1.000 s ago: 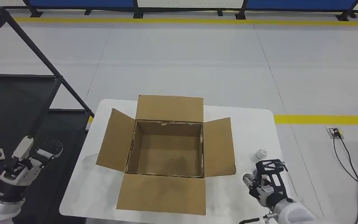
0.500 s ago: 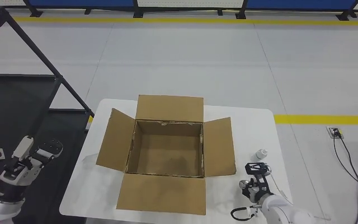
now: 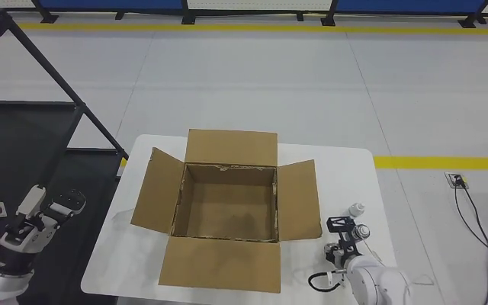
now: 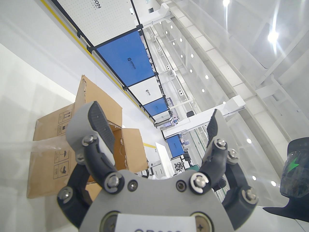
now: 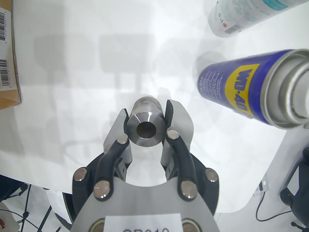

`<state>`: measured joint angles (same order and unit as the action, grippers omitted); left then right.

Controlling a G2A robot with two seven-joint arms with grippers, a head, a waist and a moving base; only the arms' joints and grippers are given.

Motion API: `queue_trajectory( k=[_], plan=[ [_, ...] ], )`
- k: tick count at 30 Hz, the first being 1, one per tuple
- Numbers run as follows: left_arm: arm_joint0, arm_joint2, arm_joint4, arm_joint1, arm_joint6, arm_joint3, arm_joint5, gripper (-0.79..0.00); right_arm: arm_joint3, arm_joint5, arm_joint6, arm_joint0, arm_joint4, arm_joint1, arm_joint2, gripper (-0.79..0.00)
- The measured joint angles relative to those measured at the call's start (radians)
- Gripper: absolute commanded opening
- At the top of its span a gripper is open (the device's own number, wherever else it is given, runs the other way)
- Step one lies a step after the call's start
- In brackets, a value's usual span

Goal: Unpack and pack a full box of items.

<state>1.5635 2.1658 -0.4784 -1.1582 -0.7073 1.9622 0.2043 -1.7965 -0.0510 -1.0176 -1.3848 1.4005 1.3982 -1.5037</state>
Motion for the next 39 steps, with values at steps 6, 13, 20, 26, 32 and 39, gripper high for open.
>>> queue_trajectory(
  k=[6, 13, 20, 26, 32, 39],
  plan=[
    [0.0, 0.0, 0.0, 0.0, 0.0, 0.0, 0.0, 0.0, -0.055, -0.025, 0.019, -0.026, -0.001, -0.003, -0.01, -0.086],
    [0.0, 0.0, 0.0, 0.0, 0.0, 0.0, 0.0, 0.0, -0.165, 0.0, 0.1, -0.079, -0.106, -0.004, -0.03, -0.065],
    [0.0, 0.0, 0.0, 0.0, 0.0, 0.0, 0.0, 0.0, -0.242, 0.092, 0.164, -0.1, -0.23, -0.007, -0.009, -0.074],
    [0.0, 0.0, 0.0, 0.0, 0.0, 0.0, 0.0, 0.0, -0.179, 0.124, 0.148, -0.026, -0.249, -0.006, 0.072, -0.065],
    [0.0, 0.0, 0.0, 0.0, 0.0, 0.0, 0.0, 0.0, -0.09, 0.099, 0.16, 0.054, -0.242, -0.001, 0.149, -0.049],
    [0.0, 0.0, 0.0, 0.0, 0.0, 0.0, 0.0, 0.0, -0.074, 0.099, 0.187, 0.07, -0.269, -0.003, 0.167, -0.046]
  ],
)
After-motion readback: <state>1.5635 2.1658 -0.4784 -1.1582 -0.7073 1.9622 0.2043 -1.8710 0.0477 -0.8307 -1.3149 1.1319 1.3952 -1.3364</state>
